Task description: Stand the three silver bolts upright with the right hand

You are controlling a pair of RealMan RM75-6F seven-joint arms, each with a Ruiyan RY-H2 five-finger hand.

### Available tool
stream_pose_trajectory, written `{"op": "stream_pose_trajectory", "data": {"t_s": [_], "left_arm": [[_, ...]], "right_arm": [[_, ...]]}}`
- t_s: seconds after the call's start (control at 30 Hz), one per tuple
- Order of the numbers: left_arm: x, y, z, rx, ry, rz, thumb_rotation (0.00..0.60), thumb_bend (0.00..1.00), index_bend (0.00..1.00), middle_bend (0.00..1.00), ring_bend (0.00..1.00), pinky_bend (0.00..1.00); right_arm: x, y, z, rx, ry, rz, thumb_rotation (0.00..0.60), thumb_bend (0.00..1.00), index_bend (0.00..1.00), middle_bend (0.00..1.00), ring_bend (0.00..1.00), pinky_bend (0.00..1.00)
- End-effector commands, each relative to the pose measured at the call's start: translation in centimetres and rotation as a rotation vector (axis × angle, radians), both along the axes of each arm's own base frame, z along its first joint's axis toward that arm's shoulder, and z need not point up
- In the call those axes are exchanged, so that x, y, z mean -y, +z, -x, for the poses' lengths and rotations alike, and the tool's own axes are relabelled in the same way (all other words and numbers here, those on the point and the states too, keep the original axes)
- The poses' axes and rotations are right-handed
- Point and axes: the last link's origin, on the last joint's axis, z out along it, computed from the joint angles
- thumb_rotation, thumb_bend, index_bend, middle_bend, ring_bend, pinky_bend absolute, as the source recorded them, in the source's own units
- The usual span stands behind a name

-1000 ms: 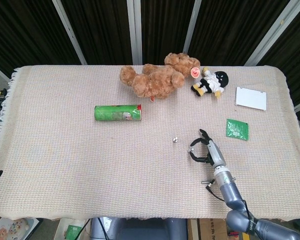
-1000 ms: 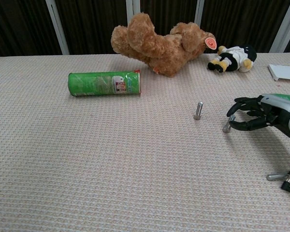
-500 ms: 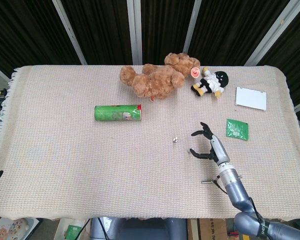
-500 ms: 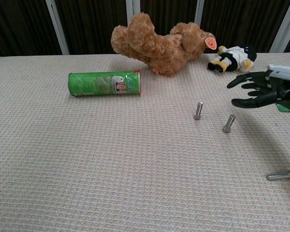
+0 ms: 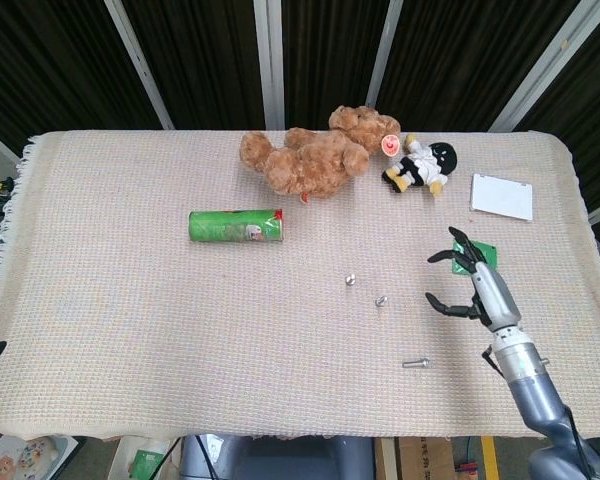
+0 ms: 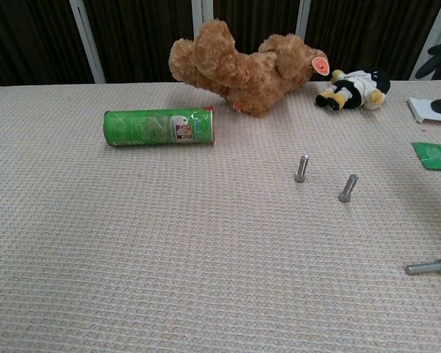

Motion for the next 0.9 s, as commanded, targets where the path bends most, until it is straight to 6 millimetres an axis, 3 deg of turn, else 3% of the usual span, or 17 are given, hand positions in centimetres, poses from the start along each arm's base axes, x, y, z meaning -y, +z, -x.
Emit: {"op": "stream_pose_trajectory", "data": {"t_s": [0.03, 0.27, 0.5, 0.9], "left_arm": [[0.0, 0.0, 0.0, -0.001, -0.001, 0.002, 0.6, 0.24, 0.1, 0.06, 0.0, 0.08], [0.1, 0.0, 0.0, -0.002, -0.001, 0.003, 0.6, 0.24, 0.1, 0.06, 0.0, 0.08], [0.1, 0.0, 0.0, 0.0, -0.002, 0.008, 0.6, 0.24, 0.1, 0.06, 0.0, 0.08], [0.1, 0.0, 0.0, 0.005, 0.0, 0.008, 0.6, 0.24, 0.1, 0.06, 0.0, 0.08]], "right_arm": [[-2.9, 0.8, 0.9, -0.138, 0.043, 0.004, 0.6, 0.27, 0.38, 0.0, 0.0, 0.0], [-6.2, -0.4, 2.6, -0.328, 0.119, 0.024, 0.6, 0.27, 0.46, 0.0, 0.0, 0.0], [-8.7, -3.5, 3.4, -0.458, 0.188, 0.007, 0.6, 0.27, 0.48, 0.0, 0.0, 0.0], [-10.3, -8.0, 4.5, -0.539, 0.162, -0.112, 0.6, 0.29, 0.48, 0.0, 0.0, 0.0]]}}
